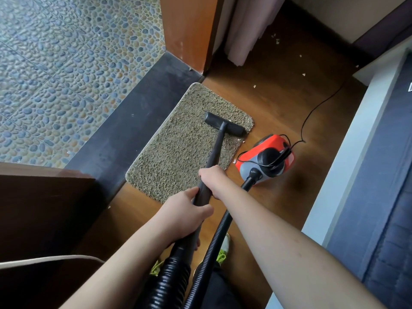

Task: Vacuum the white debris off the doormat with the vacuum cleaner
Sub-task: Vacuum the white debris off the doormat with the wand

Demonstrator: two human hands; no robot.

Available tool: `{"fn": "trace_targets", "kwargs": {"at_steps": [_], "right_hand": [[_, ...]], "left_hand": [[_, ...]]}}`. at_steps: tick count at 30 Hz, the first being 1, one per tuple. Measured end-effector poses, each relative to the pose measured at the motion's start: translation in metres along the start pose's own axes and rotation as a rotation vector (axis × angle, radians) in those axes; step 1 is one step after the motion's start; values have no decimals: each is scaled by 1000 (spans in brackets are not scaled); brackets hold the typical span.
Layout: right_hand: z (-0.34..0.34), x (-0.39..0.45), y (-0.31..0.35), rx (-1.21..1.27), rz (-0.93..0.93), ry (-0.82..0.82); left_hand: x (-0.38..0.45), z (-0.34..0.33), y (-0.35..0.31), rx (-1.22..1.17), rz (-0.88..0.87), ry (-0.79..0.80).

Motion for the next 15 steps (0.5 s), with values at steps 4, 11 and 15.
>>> {"fn": "trace_targets", "kwargs": {"at_steps": [4,11,15], "right_hand": [[3,3,5,-16,12,-31],[9,11,6,-50,41,-60],[9,11,6,-63,49,-59]], "left_hand": [[3,-1,-5,14,-16,3],[5,-2,-8,12,-21,2],[2,-1,-10,2,-20,4]]}}
Point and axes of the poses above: each hand's wrist, its own x-axis towards the middle knuckle, its own z-axis out of the back of the hand, y = z × x, the point moved 9 cm from there along x, towards the middle knuckle, and after that the axes turned 11 degrees about -z, right-handed, at the moved point
